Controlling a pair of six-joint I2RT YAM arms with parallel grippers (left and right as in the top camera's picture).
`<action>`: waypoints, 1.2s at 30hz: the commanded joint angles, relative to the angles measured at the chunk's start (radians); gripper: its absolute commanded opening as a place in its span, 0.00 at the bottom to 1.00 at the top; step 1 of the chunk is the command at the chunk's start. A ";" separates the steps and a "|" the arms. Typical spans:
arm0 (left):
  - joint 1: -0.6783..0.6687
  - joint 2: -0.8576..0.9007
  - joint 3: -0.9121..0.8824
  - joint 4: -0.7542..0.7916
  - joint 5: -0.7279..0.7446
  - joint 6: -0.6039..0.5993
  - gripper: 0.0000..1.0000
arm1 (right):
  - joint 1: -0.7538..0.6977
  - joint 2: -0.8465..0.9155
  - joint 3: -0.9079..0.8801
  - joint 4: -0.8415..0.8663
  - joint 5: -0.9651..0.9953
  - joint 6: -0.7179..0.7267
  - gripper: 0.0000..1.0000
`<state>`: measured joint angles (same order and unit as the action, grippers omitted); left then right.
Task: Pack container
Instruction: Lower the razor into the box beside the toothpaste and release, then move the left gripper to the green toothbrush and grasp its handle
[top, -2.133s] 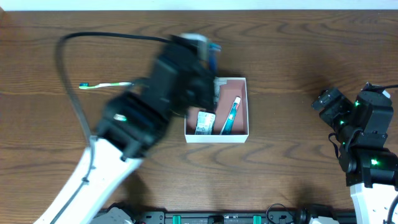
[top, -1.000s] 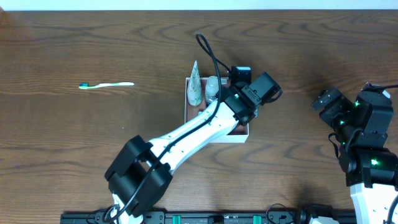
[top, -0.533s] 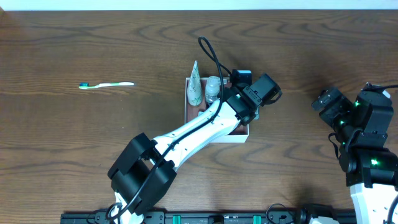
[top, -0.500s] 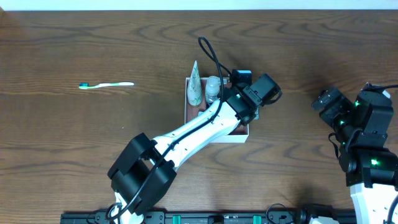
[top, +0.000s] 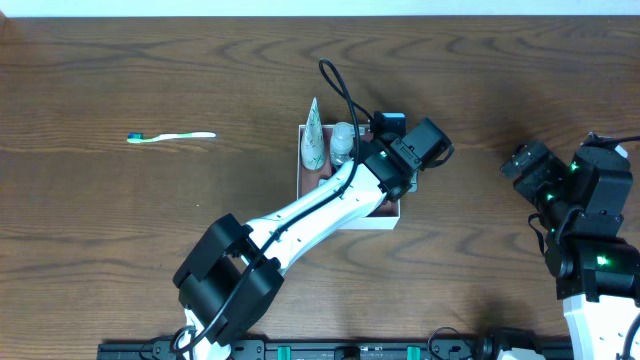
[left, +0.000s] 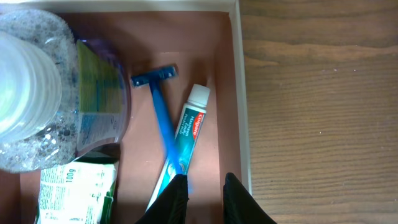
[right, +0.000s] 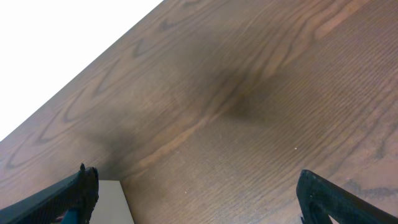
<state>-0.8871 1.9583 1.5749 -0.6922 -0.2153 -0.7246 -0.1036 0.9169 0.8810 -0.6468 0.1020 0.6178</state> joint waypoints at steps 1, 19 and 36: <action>0.000 -0.014 0.019 -0.007 -0.001 0.079 0.21 | -0.008 0.000 0.003 -0.001 0.006 0.006 0.99; 0.396 -0.444 0.149 -0.348 -0.195 0.193 0.40 | -0.008 0.000 0.003 -0.001 0.006 0.006 0.99; 0.986 0.002 0.144 -0.252 0.244 -0.074 0.45 | -0.008 0.000 0.003 -0.001 0.006 0.006 0.99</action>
<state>0.0799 1.8896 1.7279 -0.9459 -0.0826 -0.7361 -0.1036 0.9169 0.8810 -0.6472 0.1020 0.6178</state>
